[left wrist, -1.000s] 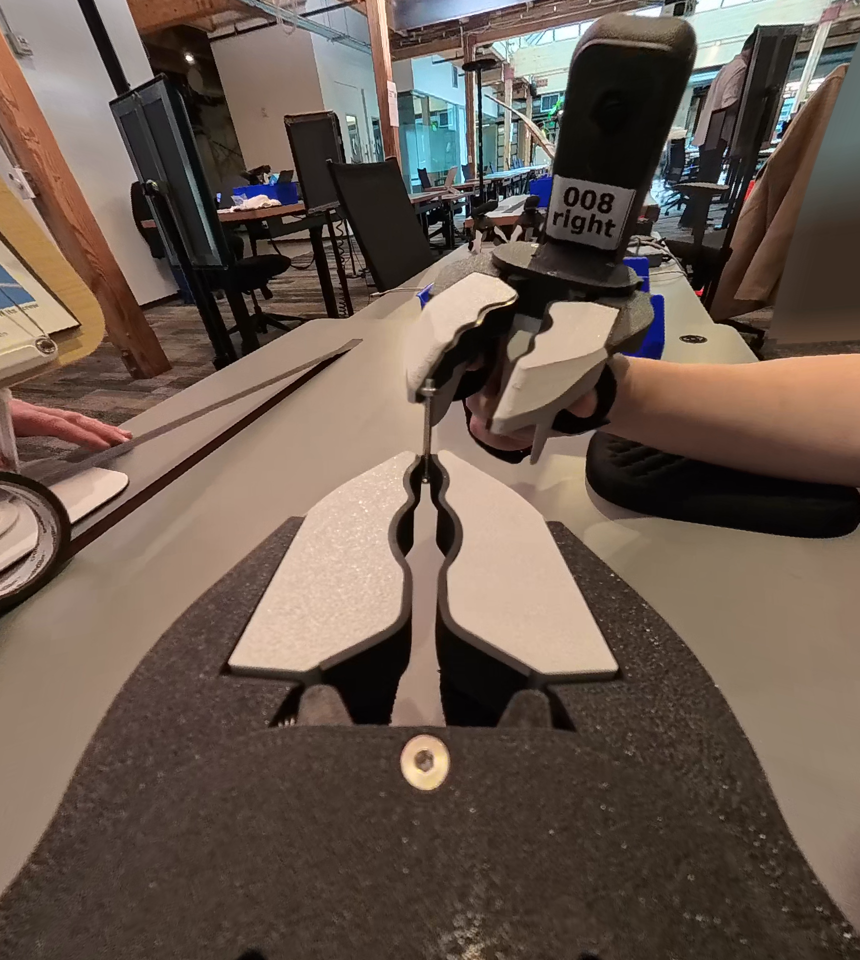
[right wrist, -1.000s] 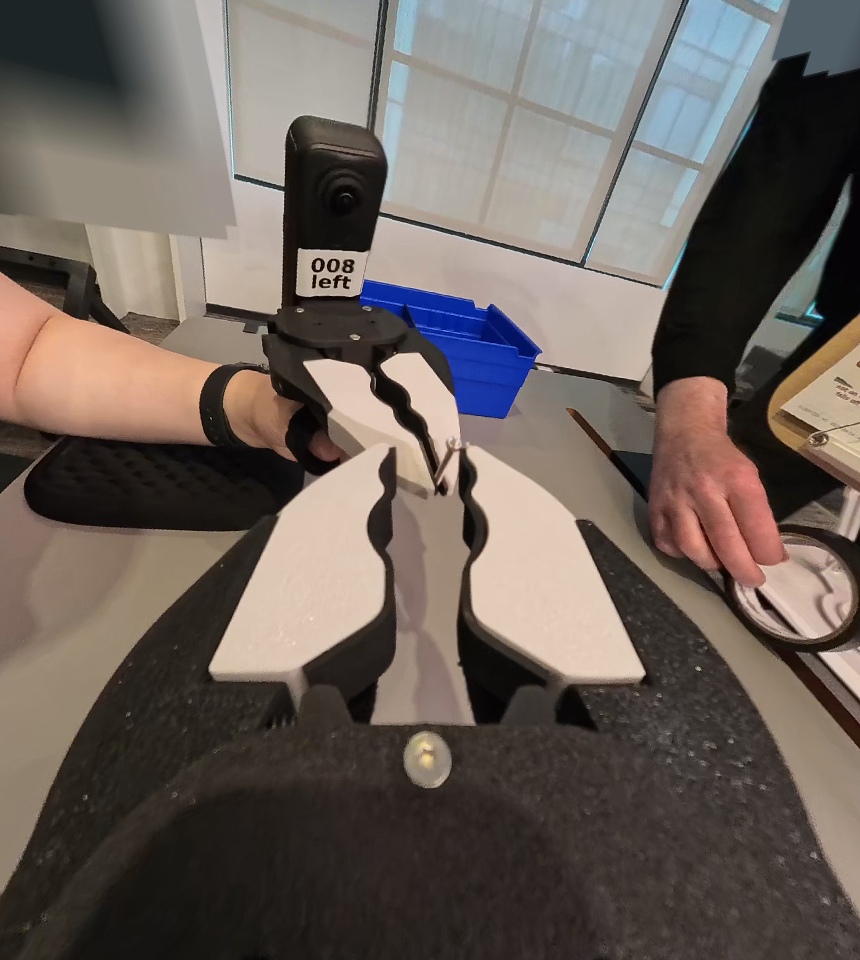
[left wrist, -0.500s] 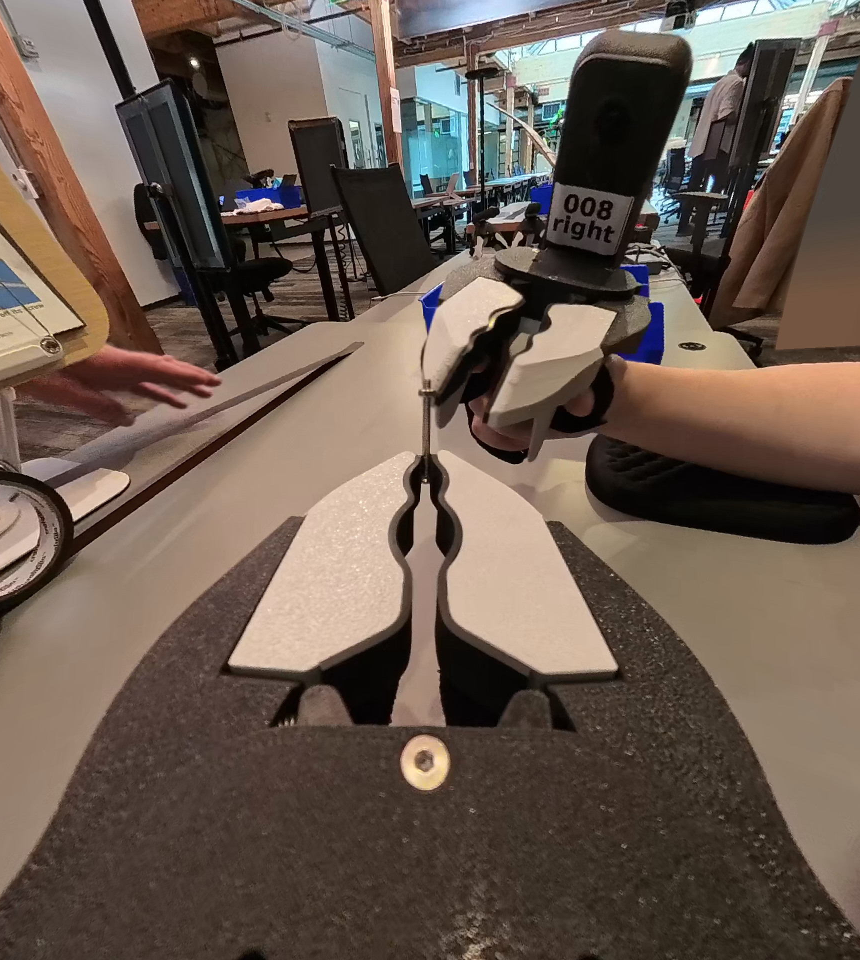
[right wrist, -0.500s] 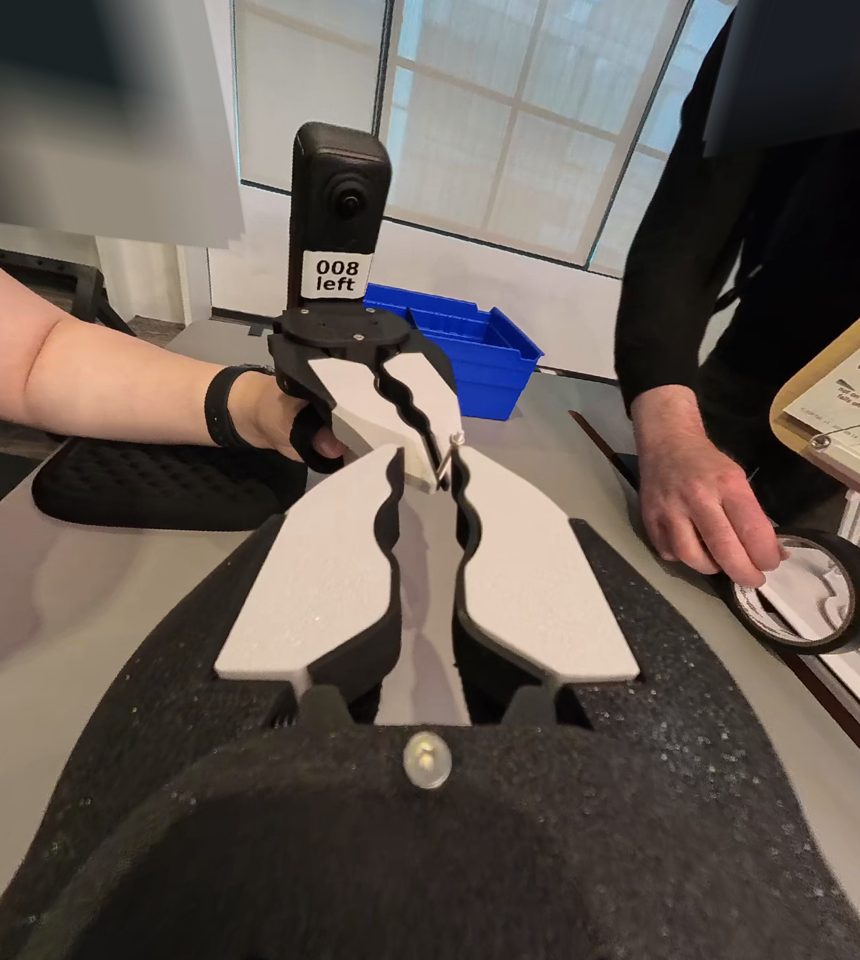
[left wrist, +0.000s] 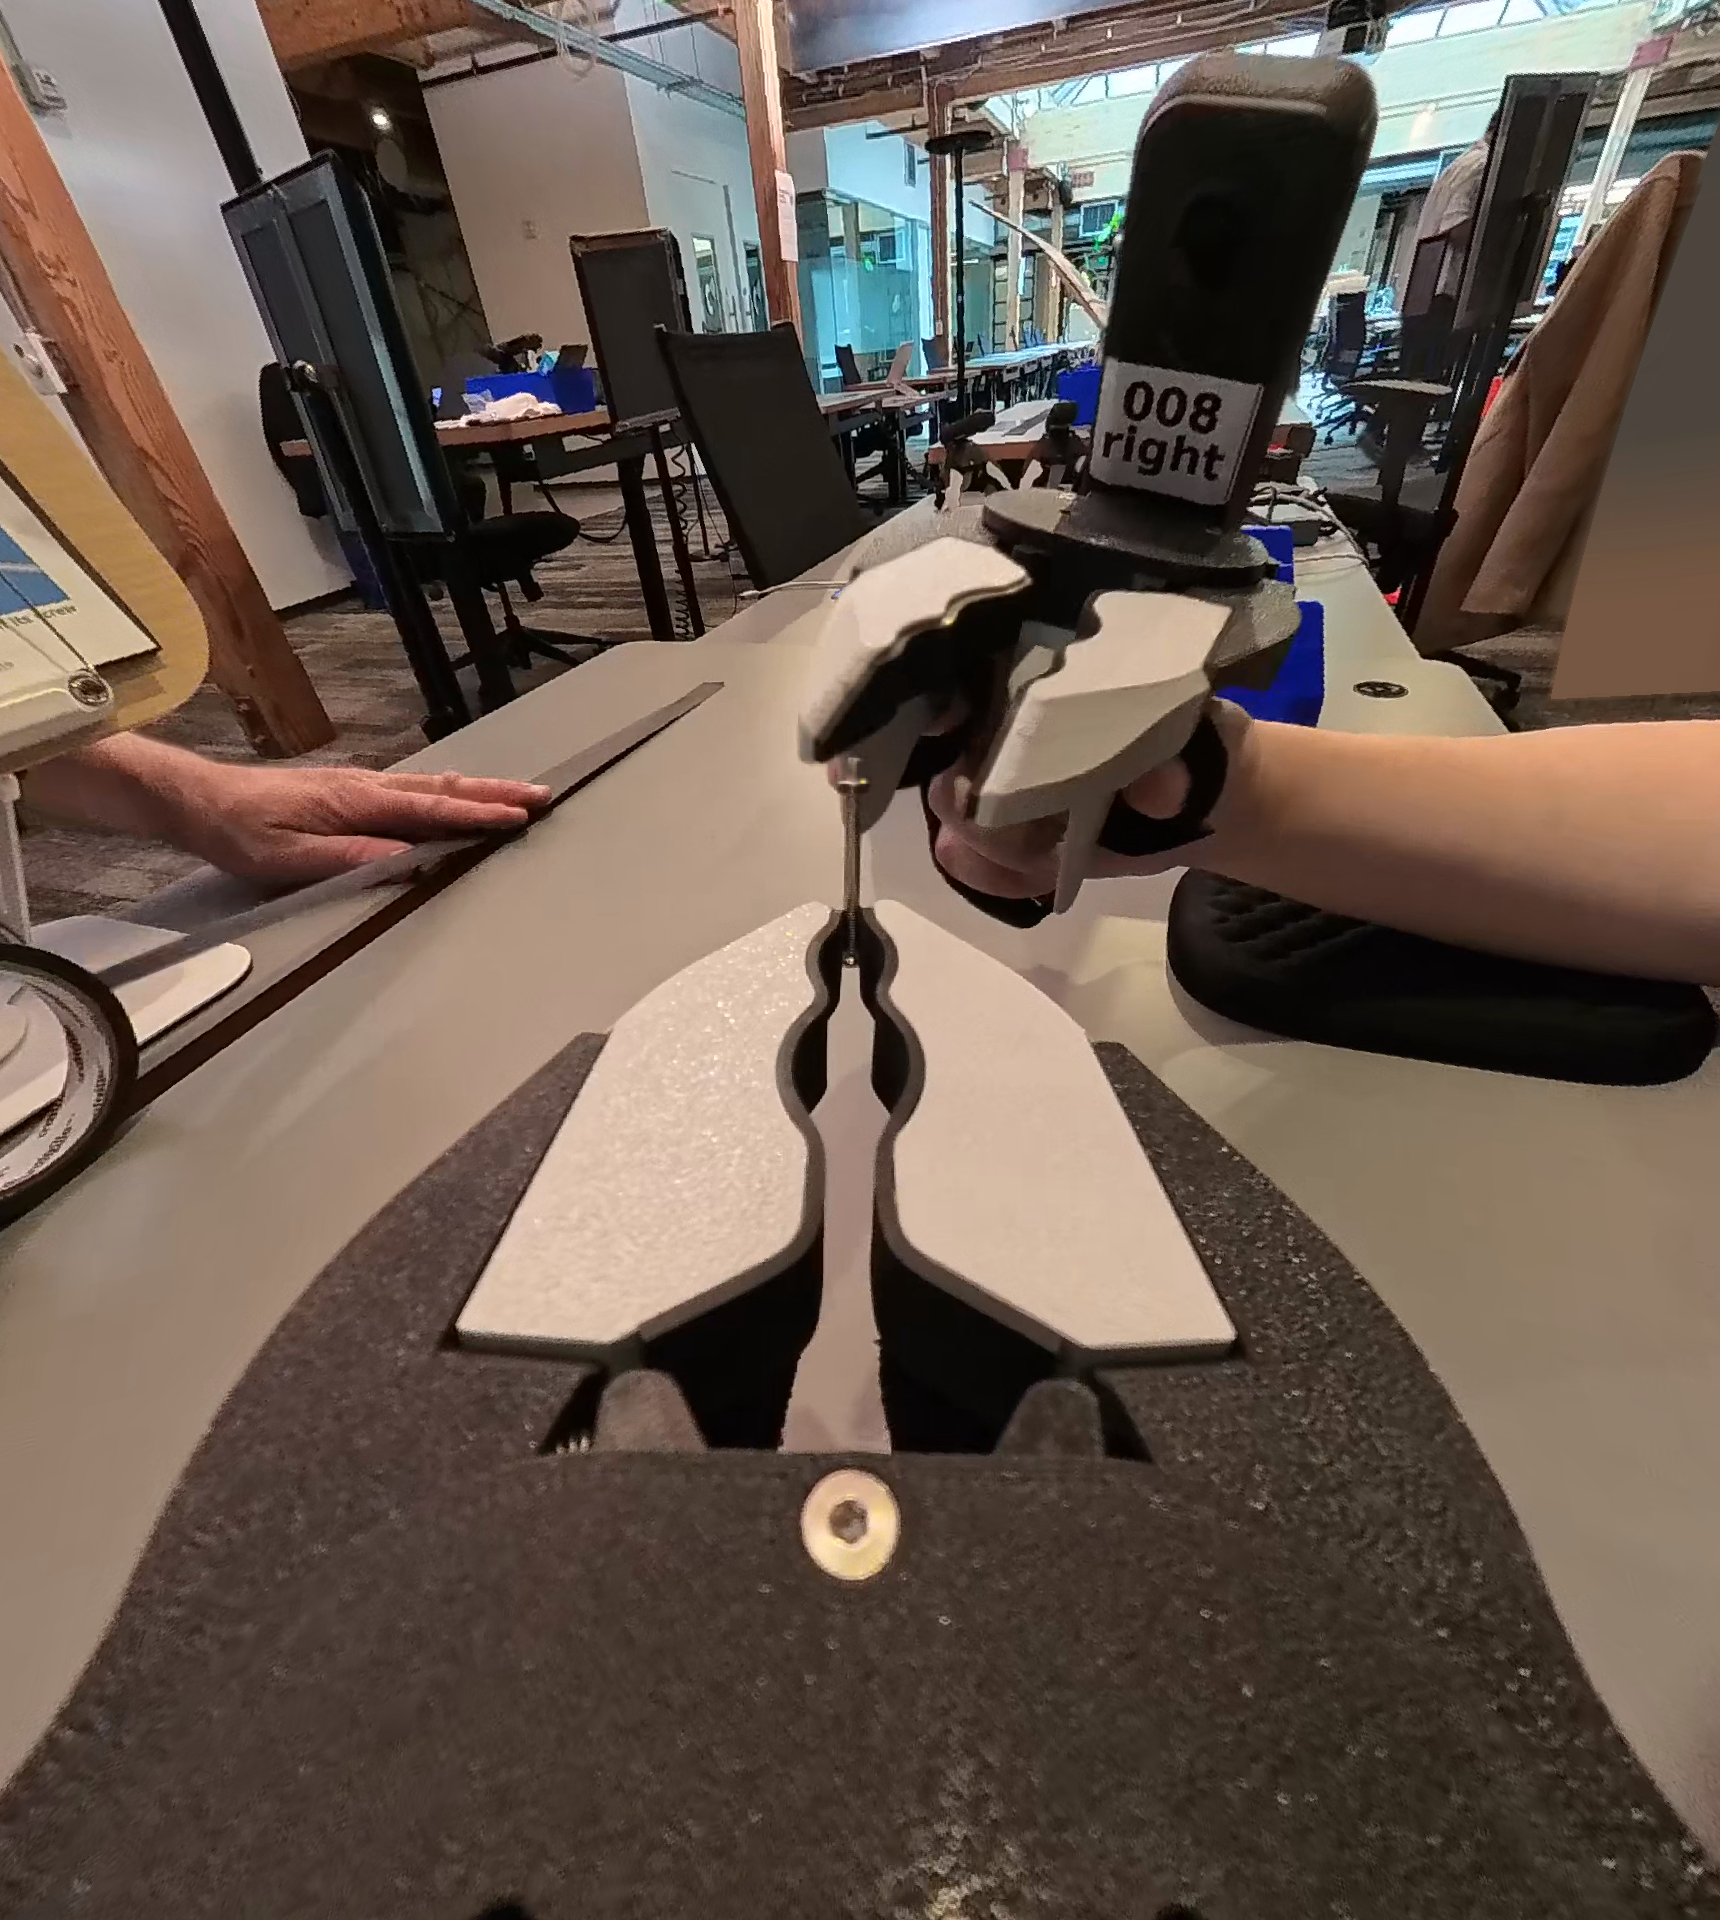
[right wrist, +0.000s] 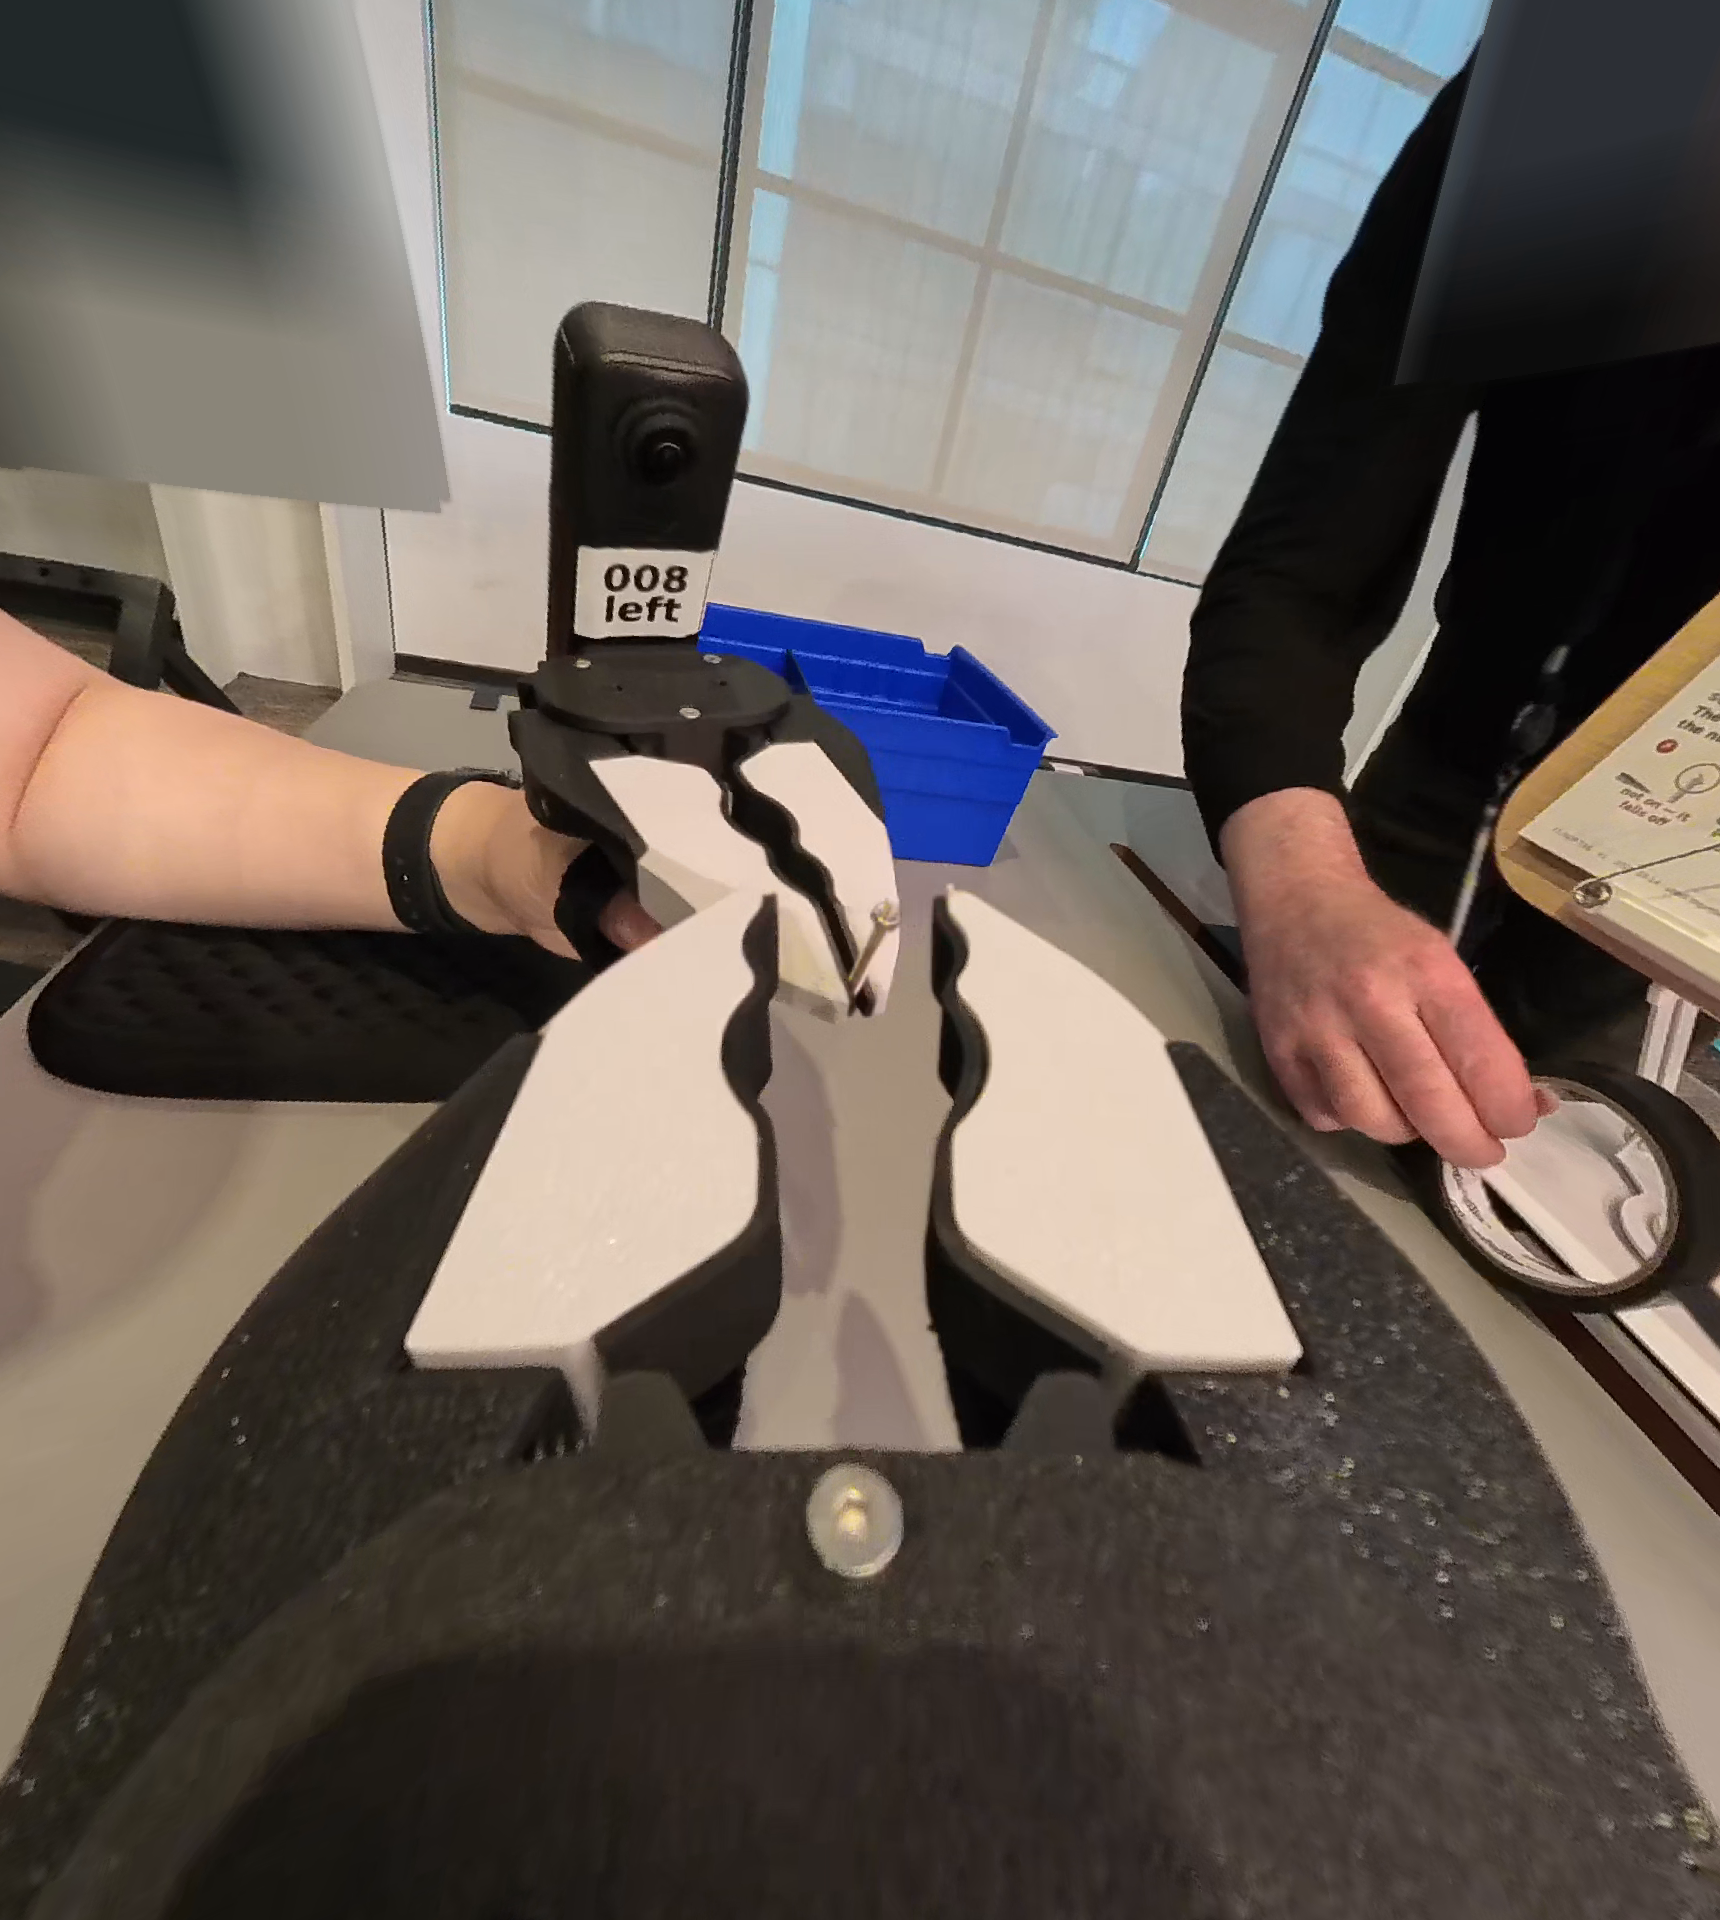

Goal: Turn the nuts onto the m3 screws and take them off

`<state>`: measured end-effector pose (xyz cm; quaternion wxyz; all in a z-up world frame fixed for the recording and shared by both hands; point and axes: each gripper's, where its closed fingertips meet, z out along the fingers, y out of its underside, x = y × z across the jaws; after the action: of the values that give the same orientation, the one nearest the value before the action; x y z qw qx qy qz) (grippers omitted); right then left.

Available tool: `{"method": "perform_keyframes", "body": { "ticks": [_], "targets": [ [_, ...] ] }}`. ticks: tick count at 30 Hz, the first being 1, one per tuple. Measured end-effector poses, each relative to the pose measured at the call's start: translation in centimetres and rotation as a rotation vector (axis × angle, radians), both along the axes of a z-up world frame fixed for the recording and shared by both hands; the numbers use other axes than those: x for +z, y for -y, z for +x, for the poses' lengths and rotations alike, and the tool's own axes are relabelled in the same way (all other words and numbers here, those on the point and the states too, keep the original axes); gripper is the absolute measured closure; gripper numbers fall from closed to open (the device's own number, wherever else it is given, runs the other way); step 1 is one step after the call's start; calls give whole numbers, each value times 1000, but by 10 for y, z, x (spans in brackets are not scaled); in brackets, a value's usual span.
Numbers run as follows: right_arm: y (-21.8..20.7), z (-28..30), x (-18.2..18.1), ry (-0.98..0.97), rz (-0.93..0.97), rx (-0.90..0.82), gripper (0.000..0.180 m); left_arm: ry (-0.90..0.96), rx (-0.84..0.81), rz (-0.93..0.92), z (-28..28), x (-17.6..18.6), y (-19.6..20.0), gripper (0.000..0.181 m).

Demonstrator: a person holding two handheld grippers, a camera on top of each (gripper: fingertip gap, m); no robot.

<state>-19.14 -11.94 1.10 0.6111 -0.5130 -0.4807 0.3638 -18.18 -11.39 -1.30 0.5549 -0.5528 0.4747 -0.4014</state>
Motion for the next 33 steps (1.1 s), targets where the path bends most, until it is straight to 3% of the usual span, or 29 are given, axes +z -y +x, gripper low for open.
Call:
{"method": "perform_keyframes", "body": {
  "ticks": [4,7,12,16,19,27,33],
  "targets": [
    [3,-3,-5,38,8,13,153,1,6,3,-1,1,-1,179],
    [5,-1,-7,52,-9,46,167,13,12,-6,-3,3,-4,179],
    [1,-2,-2,9,-4,8,152,0,-2,3,0,1,0,179],
    [3,-4,-8,48,7,17,153,-9,1,6,1,-1,-1,179],
    [3,0,-8,51,-17,40,165,5,4,-3,-1,1,-2,179],
    [4,-7,-7,44,4,16,151,-9,-4,3,1,-1,0,179],
    [1,2,-7,39,-17,25,164,-5,-3,5,1,0,0,179]
  ]
}}
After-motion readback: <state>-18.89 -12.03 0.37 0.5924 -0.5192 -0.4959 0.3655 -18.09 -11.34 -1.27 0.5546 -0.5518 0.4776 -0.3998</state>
